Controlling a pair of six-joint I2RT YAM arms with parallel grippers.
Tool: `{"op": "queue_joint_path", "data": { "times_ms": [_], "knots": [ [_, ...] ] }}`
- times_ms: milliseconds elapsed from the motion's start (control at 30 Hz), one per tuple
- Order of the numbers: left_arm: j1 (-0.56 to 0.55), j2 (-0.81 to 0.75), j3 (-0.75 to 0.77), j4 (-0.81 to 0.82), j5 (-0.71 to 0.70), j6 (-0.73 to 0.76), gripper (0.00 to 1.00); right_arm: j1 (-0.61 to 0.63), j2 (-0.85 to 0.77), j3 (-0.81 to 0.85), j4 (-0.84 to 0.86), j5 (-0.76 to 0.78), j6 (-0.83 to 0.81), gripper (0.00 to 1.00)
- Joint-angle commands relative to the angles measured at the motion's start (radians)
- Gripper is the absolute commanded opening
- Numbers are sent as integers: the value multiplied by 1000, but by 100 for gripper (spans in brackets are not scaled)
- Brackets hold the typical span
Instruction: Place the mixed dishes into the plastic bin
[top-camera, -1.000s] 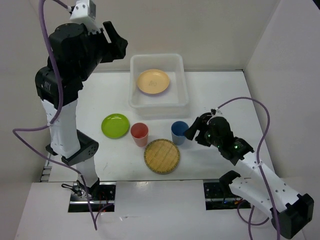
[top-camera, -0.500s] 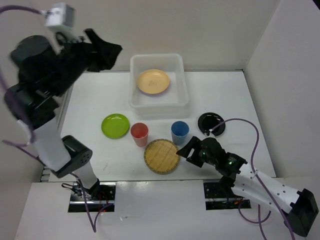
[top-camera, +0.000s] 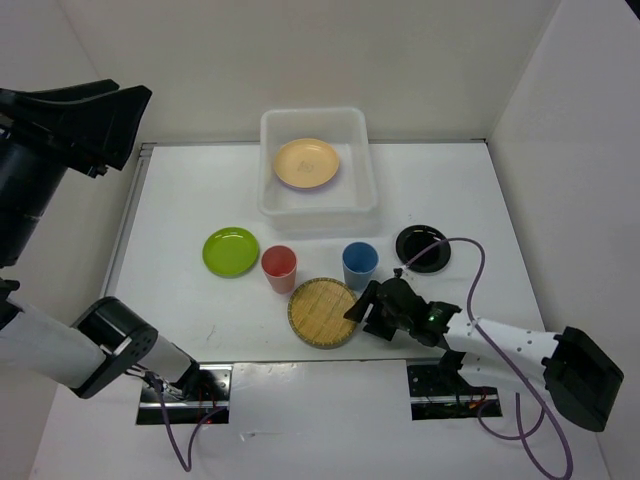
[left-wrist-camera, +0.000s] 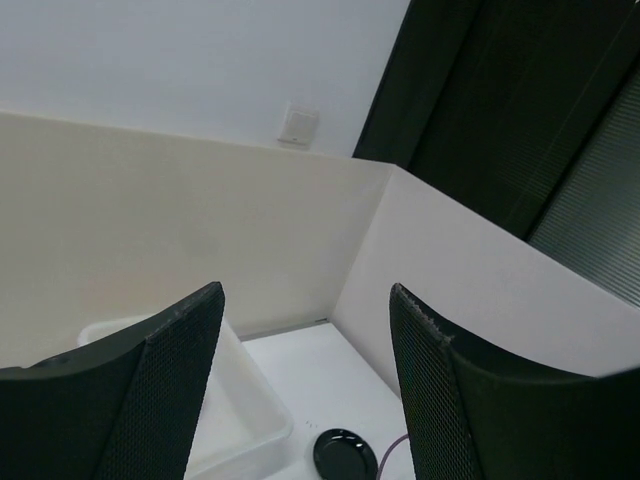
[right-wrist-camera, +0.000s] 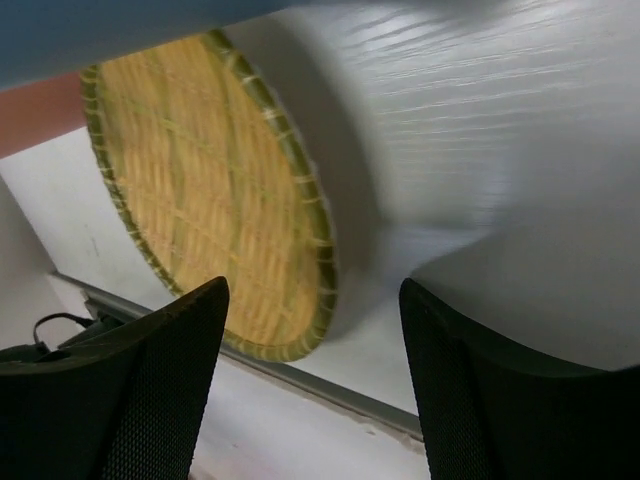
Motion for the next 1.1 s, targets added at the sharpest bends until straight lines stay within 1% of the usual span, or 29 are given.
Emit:
{"op": "queue_joint_path", "data": {
  "times_ms": [0,33,100,233,300,333,367,400,433,467,500,533,567,600,633,700,733,767,800,833,867,933,1000,1067],
  "knots": [
    [-1,10,2,-11,-25,30,74,55,86,59,81,80,27,75],
    [-1,-1,2,-11,-40,30,74,64,103,70,92,91,38,75],
    [-1,-10,-10,-35,-86,30,74,77,135,70,118,91,49,71],
    [-1,-36,-33,-110,-189,-3,74,86,185,61,161,102,73,58],
    [-1,-78,-131,-130,-211,-13,74,86,194,61,161,102,82,53],
    [-1,-139,-182,-130,-244,-27,74,86,194,61,161,111,82,49],
    [-1,-180,-243,-117,-266,-36,73,86,194,61,161,111,93,47],
    [-1,-304,-455,-79,-287,-36,73,86,194,50,172,120,93,44],
    [-1,-392,-621,-13,-312,-36,73,95,194,50,172,120,102,39],
    [-1,-491,-808,184,-312,-36,73,95,194,50,172,120,102,37],
    [-1,-685,-987,286,-312,-36,72,95,194,50,172,120,102,35],
    [-10,-764,-1264,430,-312,-62,72,104,194,50,172,131,102,29],
    [-10,-823,-1352,466,-330,-72,70,104,203,50,161,131,102,28],
    [-10,-884,-1409,482,-349,-82,70,104,203,61,161,140,102,28],
    [-10,-885,-1464,473,-364,-82,70,104,203,61,161,140,102,26],
    [-10,-862,-1491,439,-375,-82,70,104,203,52,172,140,102,24],
    [-10,-848,-1503,392,-385,-82,73,104,203,52,181,131,102,22],
    [-10,-836,-1546,376,-386,-91,74,104,203,42,181,131,102,14],
    [-10,-836,-1579,364,-386,-116,74,104,203,42,181,131,102,12],
    [-10,-836,-1616,364,-375,-130,75,104,203,42,181,131,102,7],
    [-10,-855,-1708,382,-364,-141,75,104,194,42,181,131,102,5],
    [-10,-877,-1785,393,-355,-177,75,104,156,32,166,131,102,3],
    [-10,-877,-1843,402,-343,-190,75,104,114,23,123,131,102,0],
    [-10,-868,-1856,402,-343,-190,75,104,35,12,86,131,112,0]
  ]
}}
